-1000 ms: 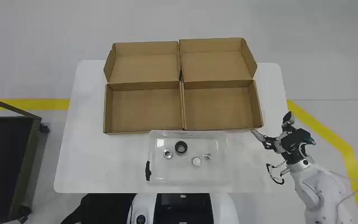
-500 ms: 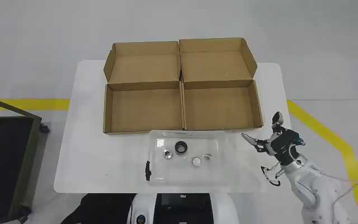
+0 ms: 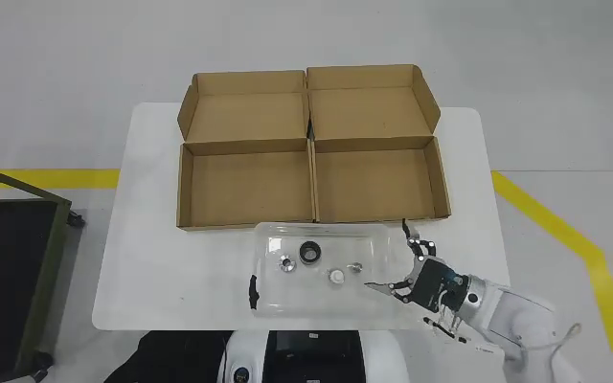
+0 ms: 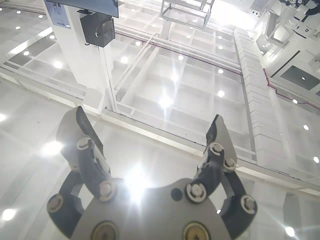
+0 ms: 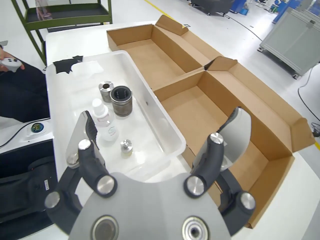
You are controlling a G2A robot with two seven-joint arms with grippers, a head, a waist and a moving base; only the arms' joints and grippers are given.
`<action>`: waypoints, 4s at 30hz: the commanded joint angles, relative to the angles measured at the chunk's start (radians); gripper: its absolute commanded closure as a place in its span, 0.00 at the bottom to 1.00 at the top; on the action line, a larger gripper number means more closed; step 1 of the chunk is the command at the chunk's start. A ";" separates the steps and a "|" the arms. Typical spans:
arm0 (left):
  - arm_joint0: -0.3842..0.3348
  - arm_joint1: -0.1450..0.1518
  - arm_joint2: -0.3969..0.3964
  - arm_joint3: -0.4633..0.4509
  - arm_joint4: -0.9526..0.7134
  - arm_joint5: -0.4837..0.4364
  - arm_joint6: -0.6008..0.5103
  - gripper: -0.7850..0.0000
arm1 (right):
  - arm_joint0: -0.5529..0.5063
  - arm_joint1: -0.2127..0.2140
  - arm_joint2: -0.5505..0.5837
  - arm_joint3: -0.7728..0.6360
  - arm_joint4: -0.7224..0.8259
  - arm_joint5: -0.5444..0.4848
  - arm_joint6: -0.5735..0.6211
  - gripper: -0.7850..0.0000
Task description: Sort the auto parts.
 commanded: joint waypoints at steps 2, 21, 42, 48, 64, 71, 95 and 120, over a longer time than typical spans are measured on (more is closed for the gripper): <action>0.000 0.000 0.000 0.000 0.000 0.000 0.000 0.00 | 0.007 0.003 -0.038 -0.007 -0.017 -0.025 0.028 0.00; 0.000 0.000 0.000 0.000 0.000 0.000 0.000 0.00 | 0.154 0.007 -0.266 0.102 -0.048 -0.007 0.235 0.00; 0.000 0.000 0.000 0.000 0.000 0.000 0.000 0.00 | 0.229 0.019 -0.345 0.173 -0.009 -0.013 0.316 0.66; 0.000 0.000 0.000 0.000 0.000 0.000 0.000 0.00 | 0.229 0.027 -0.338 0.152 0.007 -0.024 0.302 1.00; 0.000 0.000 0.000 0.000 0.000 0.000 0.000 0.00 | 0.172 0.055 -0.196 0.045 0.113 -0.020 0.154 1.00; 0.000 0.000 0.000 0.000 0.000 0.000 0.000 0.00 | 0.166 0.061 -0.137 0.003 0.204 -0.002 0.058 1.00; 0.000 0.000 0.000 0.000 0.000 0.000 0.000 0.00 | 0.203 0.073 -0.051 0.019 0.445 0.008 -0.081 1.00; 0.000 0.000 0.000 0.000 0.000 0.000 0.000 0.00 | 0.536 0.041 -0.336 0.311 0.364 0.275 0.182 1.00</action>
